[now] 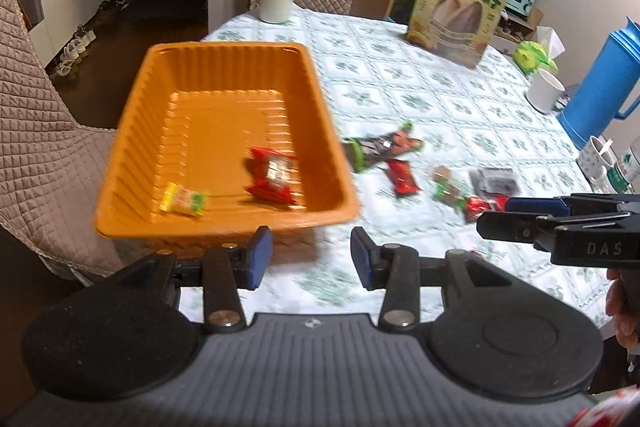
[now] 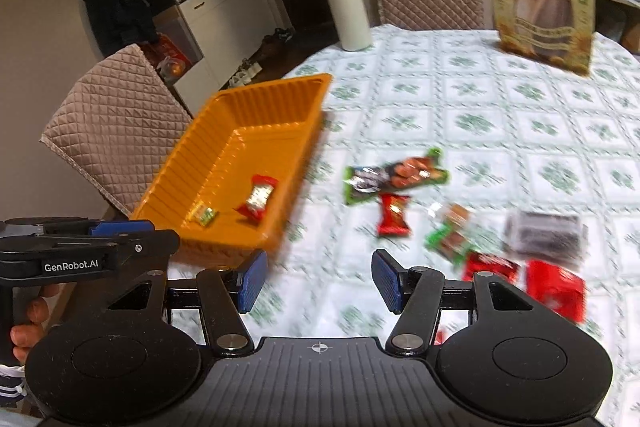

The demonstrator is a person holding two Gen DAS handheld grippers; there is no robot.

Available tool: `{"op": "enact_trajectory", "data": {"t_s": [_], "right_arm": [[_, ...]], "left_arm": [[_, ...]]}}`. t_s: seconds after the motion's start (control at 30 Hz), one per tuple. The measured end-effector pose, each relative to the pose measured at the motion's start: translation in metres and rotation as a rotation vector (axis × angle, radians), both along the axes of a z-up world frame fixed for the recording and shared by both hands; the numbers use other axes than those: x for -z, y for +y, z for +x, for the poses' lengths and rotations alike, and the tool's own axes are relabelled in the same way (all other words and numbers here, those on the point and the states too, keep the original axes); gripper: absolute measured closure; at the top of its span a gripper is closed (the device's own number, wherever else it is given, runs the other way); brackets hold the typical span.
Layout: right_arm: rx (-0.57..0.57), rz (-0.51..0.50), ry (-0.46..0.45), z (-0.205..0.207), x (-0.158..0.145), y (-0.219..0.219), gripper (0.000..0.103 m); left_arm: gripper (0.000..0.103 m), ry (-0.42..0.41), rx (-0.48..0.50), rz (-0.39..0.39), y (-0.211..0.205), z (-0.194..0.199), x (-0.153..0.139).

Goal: Organize snacks
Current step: 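Move the left gripper back to the snacks and grasp a red candy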

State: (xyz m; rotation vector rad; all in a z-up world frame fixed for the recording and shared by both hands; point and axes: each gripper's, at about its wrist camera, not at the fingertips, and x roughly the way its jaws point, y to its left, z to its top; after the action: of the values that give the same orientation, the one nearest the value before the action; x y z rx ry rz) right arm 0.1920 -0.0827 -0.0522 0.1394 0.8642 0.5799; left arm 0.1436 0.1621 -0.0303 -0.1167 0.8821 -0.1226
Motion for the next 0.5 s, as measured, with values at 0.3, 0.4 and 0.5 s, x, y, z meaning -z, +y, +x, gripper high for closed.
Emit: {"op": "enact_trajectory", "data": {"t_s": [0.3, 0.4, 0.5], "right_arm": [[0.013, -0.028, 0.011, -0.016, 0.006, -0.06, 0.045], [0.021, -0.043, 0.022, -0.02, 0.011, -0.079, 0.045], [0.028, -0.056, 0.031, -0.024, 0.016, -0.097, 0.045]], "left_arm": [[0.064, 0.019, -0.002, -0.003, -0.059, -0.017, 0.01], [0.064, 0.033, -0.001, -0.002, -0.077, -0.021, 0.016], [0.064, 0.045, 0.005, -0.001, -0.093, -0.023, 0.022]]}}
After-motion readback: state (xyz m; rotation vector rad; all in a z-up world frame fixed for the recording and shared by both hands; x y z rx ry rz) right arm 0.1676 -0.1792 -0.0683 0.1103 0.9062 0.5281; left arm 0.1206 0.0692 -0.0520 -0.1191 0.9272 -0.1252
